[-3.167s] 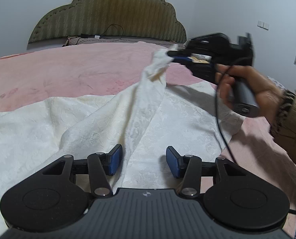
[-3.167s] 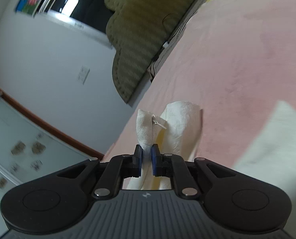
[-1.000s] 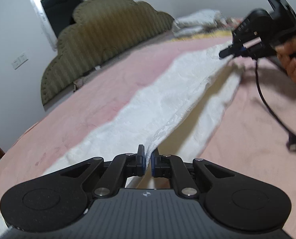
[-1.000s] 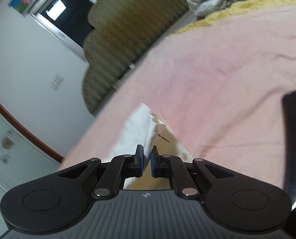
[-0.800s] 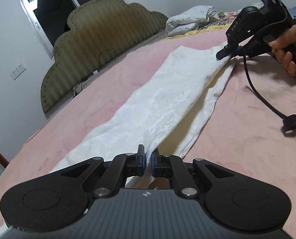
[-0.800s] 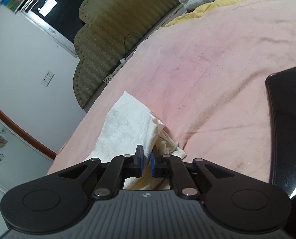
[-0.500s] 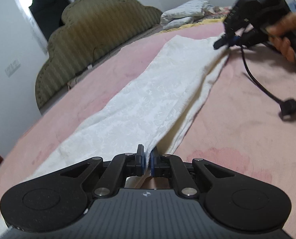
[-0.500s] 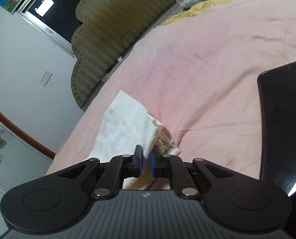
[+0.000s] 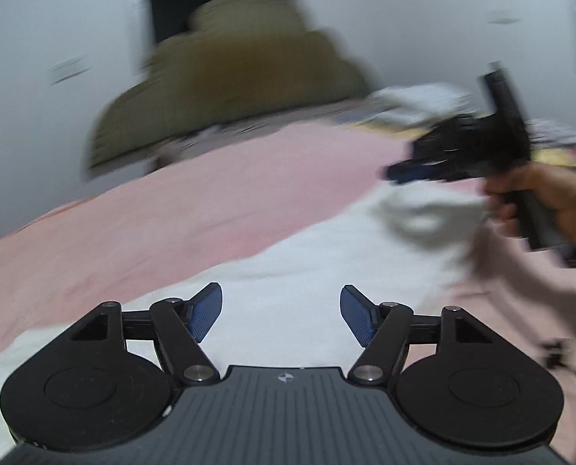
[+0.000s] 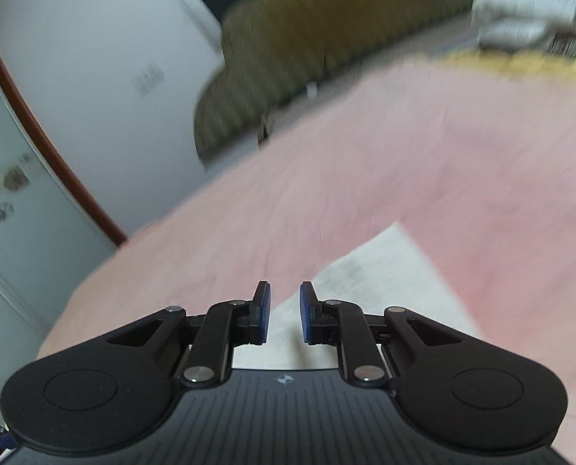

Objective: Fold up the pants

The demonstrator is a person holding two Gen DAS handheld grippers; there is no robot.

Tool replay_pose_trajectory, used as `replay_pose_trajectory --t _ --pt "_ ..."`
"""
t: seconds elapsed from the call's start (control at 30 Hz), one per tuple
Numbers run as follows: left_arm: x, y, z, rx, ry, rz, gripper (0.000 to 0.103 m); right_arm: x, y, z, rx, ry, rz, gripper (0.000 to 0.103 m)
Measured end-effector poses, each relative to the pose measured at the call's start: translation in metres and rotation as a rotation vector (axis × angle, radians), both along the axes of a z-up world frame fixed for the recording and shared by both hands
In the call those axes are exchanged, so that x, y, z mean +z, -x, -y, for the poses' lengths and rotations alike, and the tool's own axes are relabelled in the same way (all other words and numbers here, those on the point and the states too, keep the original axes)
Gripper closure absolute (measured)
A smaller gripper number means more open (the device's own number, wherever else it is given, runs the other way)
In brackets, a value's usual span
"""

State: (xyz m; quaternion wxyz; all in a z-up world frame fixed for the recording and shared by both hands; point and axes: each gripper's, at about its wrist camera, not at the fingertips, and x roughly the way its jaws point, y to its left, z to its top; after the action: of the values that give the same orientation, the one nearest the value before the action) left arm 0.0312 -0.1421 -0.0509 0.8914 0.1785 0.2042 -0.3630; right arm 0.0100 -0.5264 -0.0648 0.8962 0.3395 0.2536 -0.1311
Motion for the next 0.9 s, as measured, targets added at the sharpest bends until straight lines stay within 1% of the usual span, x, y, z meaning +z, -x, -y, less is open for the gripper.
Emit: replay_pose_trajectory --t 0.07,0.1,0.13,0.17,0.2,0.23,0.27,0.33,0.4,0.43,0.47,0.5,0.57,0.6,0.63,0.67,0.7,0.73,0.77,0.8,0.83,0.9 --pt "-0.015 -0.012 0.005 0.077 -0.071 -0.001 0.032 -0.014 -0.010 0.016 -0.109 0.020 -0.079 0.088" --pt "-0.022 -0.015 0.006 0.097 -0.106 0.000 0.032 -0.016 -0.006 0.022 -0.163 -0.006 -0.064 0.088" --pt "-0.027 -0.015 0.006 0.102 -0.127 0.001 0.032 -0.015 0.002 0.024 -0.207 -0.031 -0.033 0.088" --pt "-0.029 -0.013 0.005 0.098 -0.134 0.004 0.032 -0.012 0.012 0.023 -0.232 -0.030 -0.011 0.087" --pt "-0.031 -0.011 0.004 0.091 -0.132 0.011 0.032 -0.008 0.020 0.018 -0.221 -0.017 0.008 0.087" --pt "-0.031 -0.009 0.004 0.087 -0.128 0.022 0.032 -0.005 0.027 0.012 -0.186 -0.013 0.029 0.087" --pt "-0.032 -0.007 0.006 0.084 -0.126 0.035 0.032 -0.003 0.034 0.005 -0.138 -0.019 0.047 0.087" --pt "-0.035 -0.004 0.009 0.078 -0.132 0.055 0.031 -0.005 0.046 -0.010 -0.029 -0.064 0.070 0.085" --pt "-0.041 -0.002 0.011 0.066 -0.142 0.062 0.031 -0.013 0.054 -0.021 0.053 -0.101 0.045 0.075" --pt "-0.045 0.001 0.012 0.063 -0.146 0.074 0.031 -0.019 0.057 -0.026 0.076 -0.095 0.009 0.073" --pt "-0.046 0.004 0.012 0.063 -0.149 0.092 0.031 -0.023 0.061 -0.029 0.077 -0.056 -0.023 0.074" --pt "-0.047 0.006 0.012 0.061 -0.152 0.109 0.030 -0.022 0.067 -0.031 0.050 0.002 -0.025 0.074" --pt "-0.049 0.005 0.012 0.058 -0.154 0.124 0.029 -0.010 0.080 -0.034 -0.114 0.122 -0.064 0.073" --pt "-0.050 0.005 0.011 0.061 -0.152 0.122 0.027 -0.001 0.087 -0.036 -0.183 0.186 -0.071 0.071" --pt "-0.050 0.005 0.011 0.067 -0.149 0.119 0.025 0.005 0.093 -0.038 -0.205 0.213 -0.052 0.070" --pt "-0.050 0.004 0.010 0.073 -0.144 0.113 0.024 0.008 0.098 -0.040 -0.174 0.199 -0.016 0.070" --pt "-0.050 0.002 0.009 0.080 -0.138 0.104 0.021 0.009 0.099 -0.044 -0.105 0.166 0.004 0.066" --pt "-0.049 0.000 0.008 0.087 -0.132 0.089 0.018 0.006 0.097 -0.049 -0.025 0.131 0.004 0.061" --pt "-0.049 -0.004 0.007 0.095 -0.122 0.069 0.017 0.001 0.093 -0.054 0.036 0.109 -0.021 0.045" --pt "-0.048 -0.008 0.005 0.104 -0.111 0.047 0.014 -0.005 0.090 -0.060 0.056 0.123 -0.065 0.038" --pt "-0.048 -0.012 0.003 0.112 -0.099 0.024 0.011 -0.008 0.091 -0.066 0.024 0.171 -0.098 0.038" --pt "-0.048 -0.019 -0.001 0.127 -0.073 -0.026 0.007 -0.002 0.105 -0.072 -0.092 0.245 -0.094 0.038"
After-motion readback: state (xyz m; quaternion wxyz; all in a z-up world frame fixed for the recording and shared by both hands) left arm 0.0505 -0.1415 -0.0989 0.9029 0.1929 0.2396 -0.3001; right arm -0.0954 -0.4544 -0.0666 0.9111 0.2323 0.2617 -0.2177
